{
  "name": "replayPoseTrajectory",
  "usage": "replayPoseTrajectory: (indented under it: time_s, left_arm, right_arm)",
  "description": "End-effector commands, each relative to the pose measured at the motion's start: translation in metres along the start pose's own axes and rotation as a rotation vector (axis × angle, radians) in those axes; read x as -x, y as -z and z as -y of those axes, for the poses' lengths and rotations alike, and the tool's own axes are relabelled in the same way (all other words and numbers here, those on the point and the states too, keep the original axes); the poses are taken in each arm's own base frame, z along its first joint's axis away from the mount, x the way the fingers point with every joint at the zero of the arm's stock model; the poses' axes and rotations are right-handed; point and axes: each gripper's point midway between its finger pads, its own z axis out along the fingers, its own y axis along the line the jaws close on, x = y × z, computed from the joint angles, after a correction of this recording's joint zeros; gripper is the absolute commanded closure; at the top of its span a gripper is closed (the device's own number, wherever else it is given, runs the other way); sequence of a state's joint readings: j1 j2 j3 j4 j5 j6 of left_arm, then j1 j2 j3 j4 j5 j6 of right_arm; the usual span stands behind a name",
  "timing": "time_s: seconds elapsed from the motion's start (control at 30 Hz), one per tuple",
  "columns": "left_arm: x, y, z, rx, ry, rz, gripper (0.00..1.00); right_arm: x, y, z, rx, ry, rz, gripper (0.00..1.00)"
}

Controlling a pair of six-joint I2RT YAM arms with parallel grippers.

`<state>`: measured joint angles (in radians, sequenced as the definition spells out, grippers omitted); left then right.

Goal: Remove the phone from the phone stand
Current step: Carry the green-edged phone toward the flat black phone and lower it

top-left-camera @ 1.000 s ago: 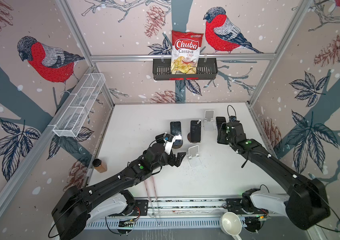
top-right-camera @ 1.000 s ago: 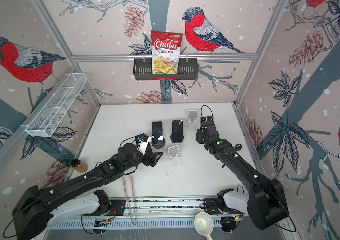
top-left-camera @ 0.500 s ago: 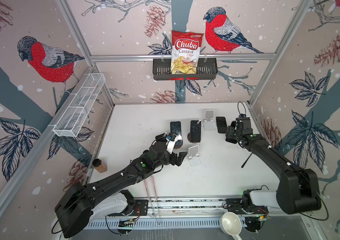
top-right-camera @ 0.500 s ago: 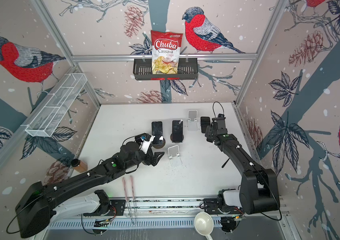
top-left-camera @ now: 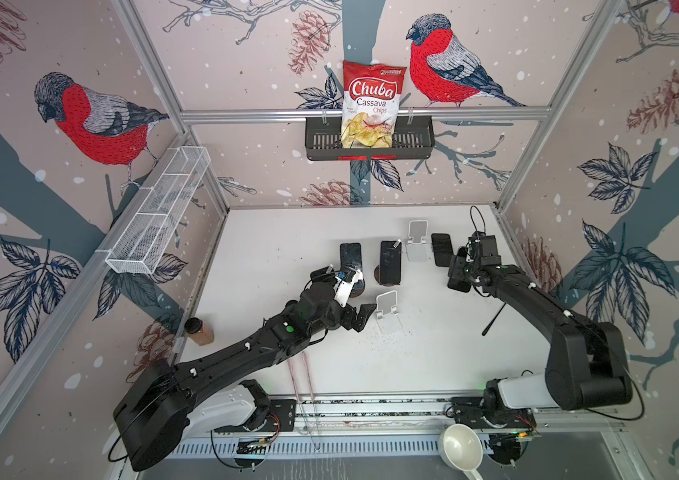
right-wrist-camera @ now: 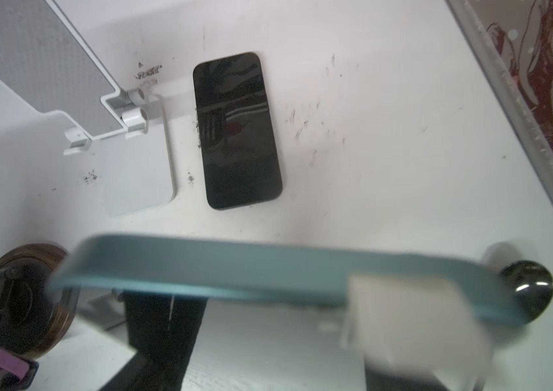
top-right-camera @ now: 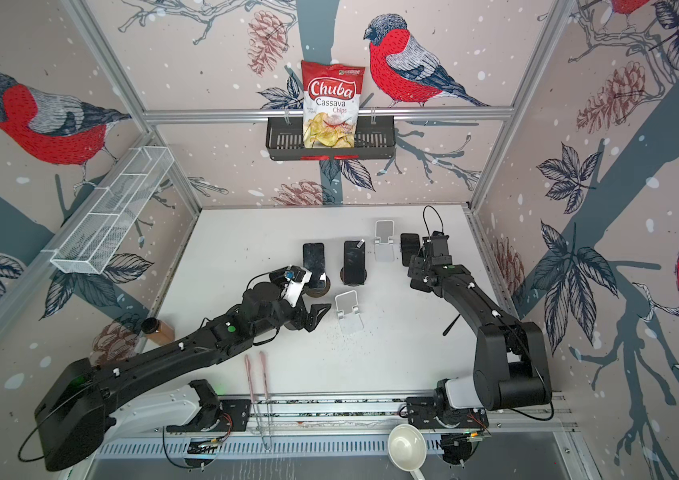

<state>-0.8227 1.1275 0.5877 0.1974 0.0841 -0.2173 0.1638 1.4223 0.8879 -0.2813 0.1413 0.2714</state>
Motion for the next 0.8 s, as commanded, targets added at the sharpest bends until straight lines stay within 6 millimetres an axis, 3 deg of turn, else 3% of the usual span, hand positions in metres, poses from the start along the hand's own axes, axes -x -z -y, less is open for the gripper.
replayPoseTrajectory:
  time_s: [0.0, 0.23, 0.77]
  left_arm:
    - [0.014, 0.000, 0.008, -0.039, -0.024, 0.050, 0.03]
    - [0.011, 0.001, 0.008, -0.043, -0.029, 0.050, 0.03]
    - [0.013, 0.005, 0.009, -0.044, -0.042, 0.062, 0.03]
  right_arm:
    - [-0.016, -0.002, -0.006, 0.027, -0.018, -0.063, 0.37]
    - [-0.039, -0.006, -0.020, 0.014, 0.044, -0.155, 0.36]
    - [-0.072, -0.028, -0.028, 0.024, 0.098, -0.317, 0.35]
